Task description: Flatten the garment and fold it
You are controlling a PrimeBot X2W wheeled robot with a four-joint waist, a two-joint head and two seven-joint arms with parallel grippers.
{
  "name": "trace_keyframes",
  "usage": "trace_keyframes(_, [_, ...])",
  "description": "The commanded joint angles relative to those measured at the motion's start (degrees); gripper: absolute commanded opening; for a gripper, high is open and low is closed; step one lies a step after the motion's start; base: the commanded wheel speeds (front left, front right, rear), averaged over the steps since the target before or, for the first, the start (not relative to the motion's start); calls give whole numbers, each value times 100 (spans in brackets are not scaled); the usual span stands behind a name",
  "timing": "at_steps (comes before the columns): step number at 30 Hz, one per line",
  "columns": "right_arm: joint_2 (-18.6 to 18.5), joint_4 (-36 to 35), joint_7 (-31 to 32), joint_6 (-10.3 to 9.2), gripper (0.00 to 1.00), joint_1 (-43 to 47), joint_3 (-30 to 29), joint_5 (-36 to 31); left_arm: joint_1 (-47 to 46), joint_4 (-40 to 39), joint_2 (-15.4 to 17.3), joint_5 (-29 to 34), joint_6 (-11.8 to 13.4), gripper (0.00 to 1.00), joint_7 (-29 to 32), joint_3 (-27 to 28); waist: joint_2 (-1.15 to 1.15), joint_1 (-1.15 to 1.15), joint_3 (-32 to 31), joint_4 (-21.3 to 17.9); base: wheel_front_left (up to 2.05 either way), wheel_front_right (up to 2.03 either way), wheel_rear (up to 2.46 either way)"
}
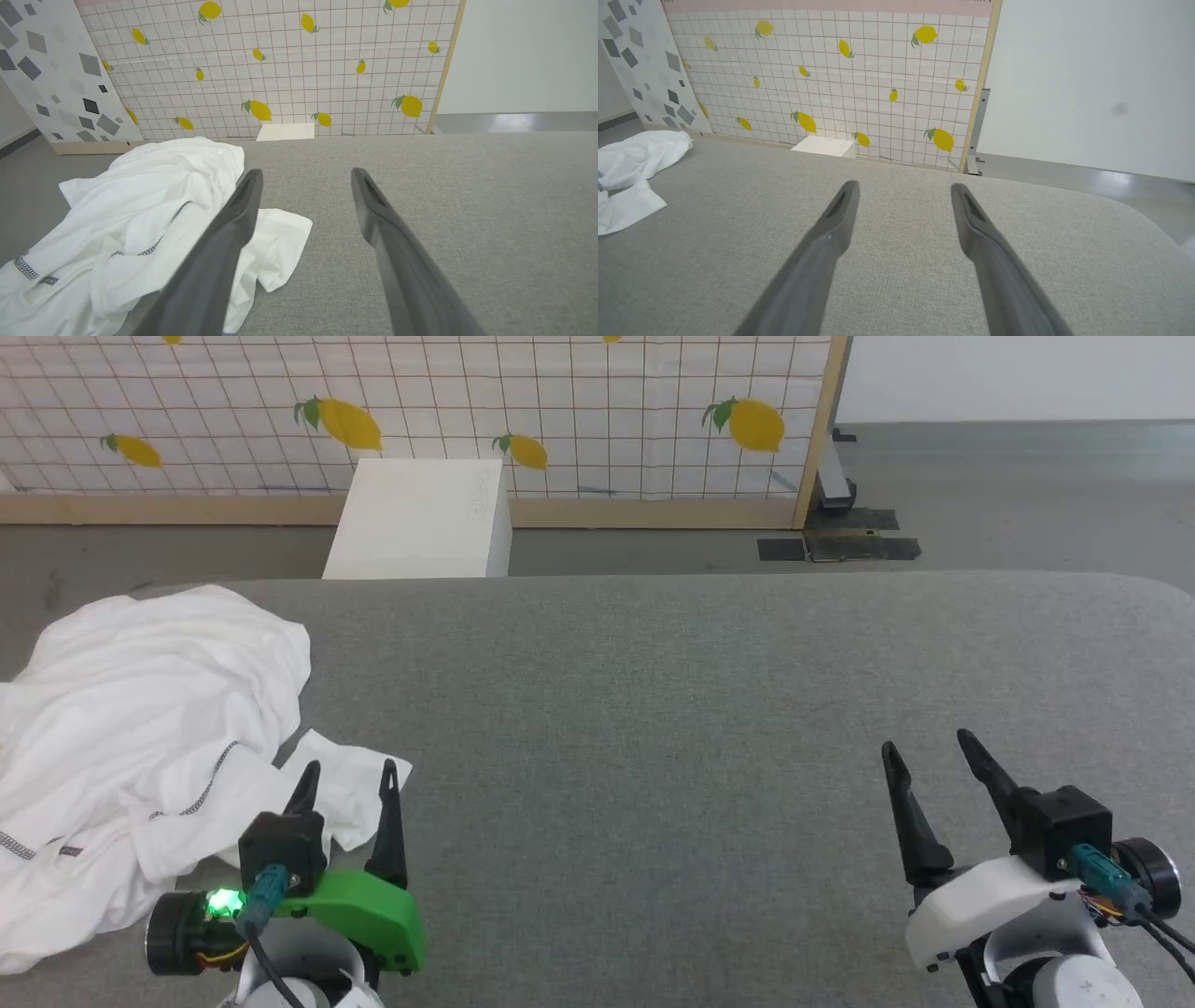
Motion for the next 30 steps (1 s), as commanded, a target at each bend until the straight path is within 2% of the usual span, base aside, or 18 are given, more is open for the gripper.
trace_keyframes(1, [0,30,-63,-1,100,61,-14,77,1,31,-2,-25,19,100,-62,-15,0,0,1,6,0,0,0])
trace_keyframes(14, [1,119,-215,-2,100,124,-28,260,16,109,-6,-110,64,100,-213,-32,0,0,8,176,0,0,0])
trace_keyframes(30, [2,268,-403,-3,100,173,-3,461,47,183,-9,-222,122,100,-401,-37,0,0,35,634,0,0,0])
